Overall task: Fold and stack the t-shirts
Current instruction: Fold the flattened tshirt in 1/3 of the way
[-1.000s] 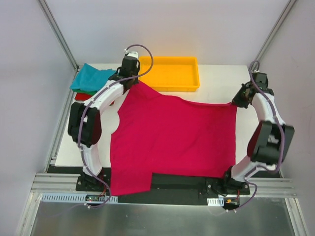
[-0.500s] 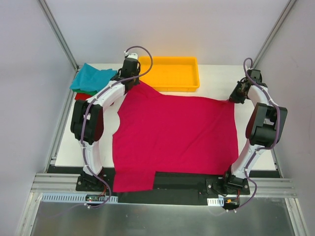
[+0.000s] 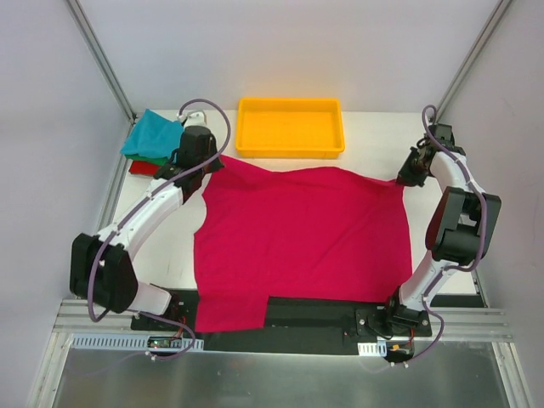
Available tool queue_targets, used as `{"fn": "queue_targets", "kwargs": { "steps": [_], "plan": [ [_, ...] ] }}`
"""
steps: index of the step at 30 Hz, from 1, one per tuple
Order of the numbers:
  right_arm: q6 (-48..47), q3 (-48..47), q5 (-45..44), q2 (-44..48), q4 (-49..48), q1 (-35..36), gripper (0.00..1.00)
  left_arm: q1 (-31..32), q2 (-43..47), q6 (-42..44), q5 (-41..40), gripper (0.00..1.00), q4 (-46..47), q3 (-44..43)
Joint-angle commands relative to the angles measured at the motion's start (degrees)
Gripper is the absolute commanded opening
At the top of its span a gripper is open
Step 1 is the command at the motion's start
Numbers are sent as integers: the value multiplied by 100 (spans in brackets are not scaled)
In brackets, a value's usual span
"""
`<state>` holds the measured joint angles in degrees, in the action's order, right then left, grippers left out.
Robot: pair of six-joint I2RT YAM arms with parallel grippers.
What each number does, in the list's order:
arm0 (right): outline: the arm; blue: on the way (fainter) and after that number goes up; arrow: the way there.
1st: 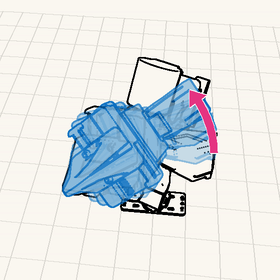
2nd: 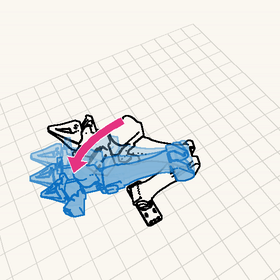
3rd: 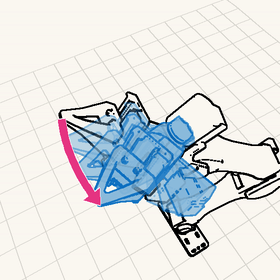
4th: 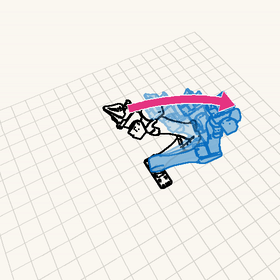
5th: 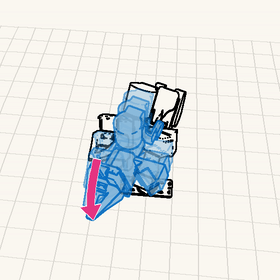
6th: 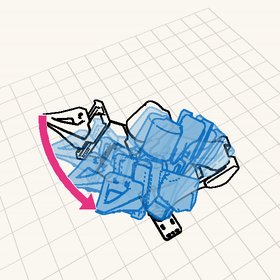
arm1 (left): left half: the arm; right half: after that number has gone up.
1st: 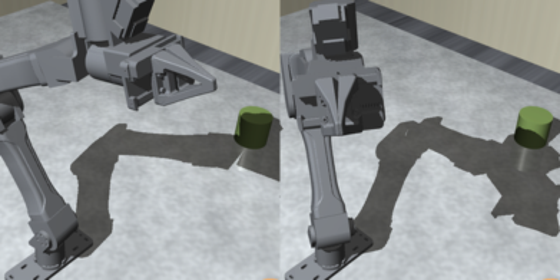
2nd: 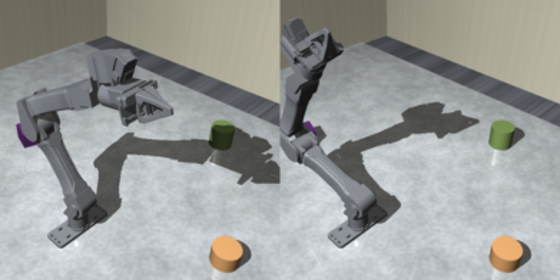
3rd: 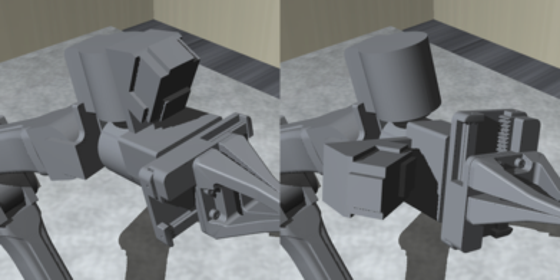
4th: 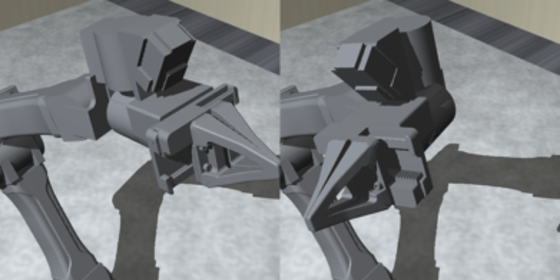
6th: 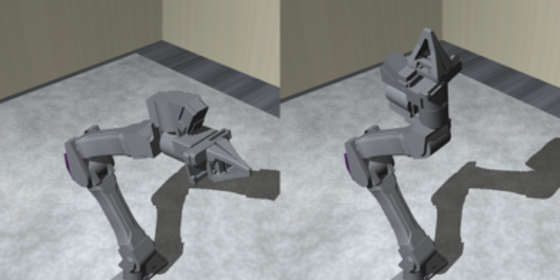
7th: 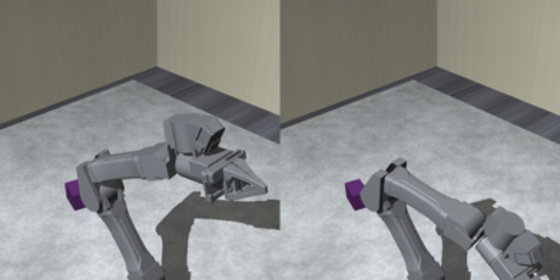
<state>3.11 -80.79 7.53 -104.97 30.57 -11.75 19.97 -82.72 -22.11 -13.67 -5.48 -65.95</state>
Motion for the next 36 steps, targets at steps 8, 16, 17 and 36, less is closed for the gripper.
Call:
{"fn": "queue_targets", "kwargs": {
  "steps": [8,16,17,36],
  "plan": [
    [-566,353,345,872,415,-82,10,525,1960,-1287,-347,0,-1324,1294],
    [-637,582,275,1057,564,-82,11,1159,2576,-1946,-1111,0,-2352,1760],
    [-628,608,258,1075,564,-82,11,1159,2629,-1990,-1111,0,-2414,1831],
    [-435,978,-1701,1285,1320,-82,53,1167,3148,-2605,-206,0,-2942,2886]
  ]
}}
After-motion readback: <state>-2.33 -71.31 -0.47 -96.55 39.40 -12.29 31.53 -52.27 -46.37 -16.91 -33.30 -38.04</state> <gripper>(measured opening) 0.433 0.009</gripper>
